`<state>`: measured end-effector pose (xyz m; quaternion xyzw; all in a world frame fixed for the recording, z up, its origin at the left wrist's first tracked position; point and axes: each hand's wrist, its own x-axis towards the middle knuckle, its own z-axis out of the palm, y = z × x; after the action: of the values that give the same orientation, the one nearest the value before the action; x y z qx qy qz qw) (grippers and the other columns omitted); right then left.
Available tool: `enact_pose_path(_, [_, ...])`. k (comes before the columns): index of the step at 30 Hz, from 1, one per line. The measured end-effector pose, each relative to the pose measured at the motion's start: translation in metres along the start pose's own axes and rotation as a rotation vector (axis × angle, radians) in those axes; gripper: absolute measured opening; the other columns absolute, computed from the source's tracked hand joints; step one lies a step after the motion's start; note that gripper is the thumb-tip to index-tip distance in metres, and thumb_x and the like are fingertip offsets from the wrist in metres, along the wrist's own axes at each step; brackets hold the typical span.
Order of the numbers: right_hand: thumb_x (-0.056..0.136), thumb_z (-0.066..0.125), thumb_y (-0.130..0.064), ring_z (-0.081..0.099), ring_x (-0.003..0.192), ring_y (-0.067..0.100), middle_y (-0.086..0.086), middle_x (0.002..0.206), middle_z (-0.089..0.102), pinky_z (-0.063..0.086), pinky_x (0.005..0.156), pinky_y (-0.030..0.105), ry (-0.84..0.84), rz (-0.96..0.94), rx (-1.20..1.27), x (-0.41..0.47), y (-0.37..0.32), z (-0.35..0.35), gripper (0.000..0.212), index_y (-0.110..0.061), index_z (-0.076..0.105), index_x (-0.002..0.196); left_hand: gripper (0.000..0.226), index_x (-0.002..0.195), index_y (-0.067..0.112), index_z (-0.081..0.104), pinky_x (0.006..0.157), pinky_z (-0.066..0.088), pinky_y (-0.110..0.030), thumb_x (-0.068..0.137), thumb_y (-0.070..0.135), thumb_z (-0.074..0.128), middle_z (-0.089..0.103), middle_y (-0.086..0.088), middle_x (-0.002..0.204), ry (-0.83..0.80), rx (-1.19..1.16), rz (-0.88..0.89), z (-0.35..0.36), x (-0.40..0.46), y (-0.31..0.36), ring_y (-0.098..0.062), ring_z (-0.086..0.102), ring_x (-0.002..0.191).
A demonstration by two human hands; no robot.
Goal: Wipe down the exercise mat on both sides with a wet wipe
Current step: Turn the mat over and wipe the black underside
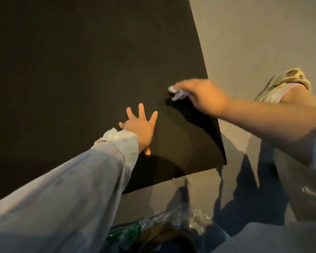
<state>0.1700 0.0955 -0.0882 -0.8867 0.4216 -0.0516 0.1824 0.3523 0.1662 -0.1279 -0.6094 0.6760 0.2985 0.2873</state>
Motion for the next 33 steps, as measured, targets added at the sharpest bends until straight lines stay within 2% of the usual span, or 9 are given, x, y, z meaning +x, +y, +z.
enact_pose_path(4, [0.089,0.039,-0.012,0.053,0.116,0.035,0.017,0.123,0.059,0.040,0.096,0.035,0.155,0.187,-0.105,0.055,0.034,-0.008,0.037,-0.007,0.060,0.119,0.128,0.145,0.035,-0.019,0.106,0.022,-0.063,0.068,0.026,0.082,-0.034,-0.011,0.149,-0.020,-0.026,-0.010,0.002,0.009,0.000,-0.047,-0.019,0.137])
enact_pose_path(8, [0.091,0.041,0.000,0.033,0.133,0.034,0.015,0.142,0.038,0.033,0.104,0.038,-0.108,0.290,-0.285,0.075,0.055,0.021,0.037,-0.010,0.050,0.126,0.130,0.144,0.035,-0.022,0.106,0.018,-0.064,0.068,0.022,0.083,-0.038,-0.010,0.147,-0.053,-0.044,-0.026,0.002,0.013,0.003,-0.047,-0.022,0.136])
enact_pose_path(13, [0.090,0.042,0.003,0.039,0.129,0.022,0.001,0.124,0.049,0.033,0.095,0.024,-0.099,0.331,0.044,0.059,0.059,0.043,0.024,0.007,0.040,0.114,0.130,0.144,0.034,-0.022,0.106,0.021,-0.063,0.068,0.026,0.083,-0.038,-0.012,0.147,-0.041,-0.016,-0.014,0.004,0.014,0.002,-0.048,-0.021,0.136])
enact_pose_path(17, [0.098,0.045,-0.019,0.044,0.088,0.012,0.003,0.088,0.046,0.028,0.102,0.021,0.013,0.186,0.435,0.010,0.032,0.047,0.038,-0.026,0.045,0.135,0.128,0.145,0.034,-0.019,0.106,0.022,-0.063,0.068,0.027,0.083,-0.033,-0.011,0.150,-0.013,-0.010,-0.008,0.005,0.012,0.000,-0.047,-0.019,0.137])
enact_pose_path(21, [0.085,0.062,-0.048,0.060,0.109,0.004,-0.002,0.124,0.063,0.044,0.096,0.017,-0.184,0.007,0.181,-0.045,0.030,0.053,0.043,-0.026,0.063,0.122,0.127,0.146,0.032,-0.018,0.105,0.022,-0.064,0.068,0.027,0.082,-0.030,-0.014,0.151,0.019,0.009,0.009,0.006,0.010,-0.001,-0.049,-0.017,0.137])
enact_pose_path(25, [0.096,0.045,-0.002,0.018,0.139,0.008,-0.003,0.152,0.015,0.001,0.109,0.007,-0.528,-0.214,-0.001,-0.096,0.015,0.054,0.053,-0.016,0.028,0.144,0.125,0.146,0.031,-0.018,0.106,0.022,-0.063,0.069,0.029,0.081,-0.029,-0.014,0.151,0.027,0.028,0.005,0.006,0.007,-0.002,-0.048,-0.016,0.138])
enact_pose_path(28, [0.092,0.051,-0.001,0.004,0.136,0.002,-0.011,0.148,0.004,-0.011,0.101,-0.001,-0.593,-0.267,0.004,-0.121,0.004,0.058,0.063,-0.020,0.024,0.146,0.124,0.146,0.029,-0.018,0.107,0.024,-0.060,0.070,0.035,0.079,-0.028,-0.015,0.152,0.038,0.056,0.011,0.007,0.004,-0.002,-0.049,-0.014,0.138])
enact_pose_path(31, [0.093,0.052,-0.005,0.010,0.139,0.007,-0.004,0.155,0.017,-0.004,0.108,0.006,-0.657,-0.335,-0.010,-0.139,-0.002,0.059,0.058,-0.019,0.032,0.146,0.121,0.147,0.029,-0.017,0.107,0.023,-0.060,0.071,0.036,0.078,-0.027,-0.014,0.152,0.045,0.057,0.013,0.007,0.001,-0.002,-0.048,-0.014,0.138])
enact_pose_path(33, [0.090,0.057,-0.005,0.026,0.140,0.018,0.004,0.151,0.033,0.023,0.114,0.027,-0.695,-0.443,-0.051,-0.144,-0.011,0.053,0.048,-0.013,0.048,0.137,0.120,0.147,0.029,-0.017,0.108,0.022,-0.059,0.073,0.036,0.077,-0.026,-0.014,0.152,0.049,0.061,0.017,0.008,0.000,-0.002,-0.048,-0.014,0.138])
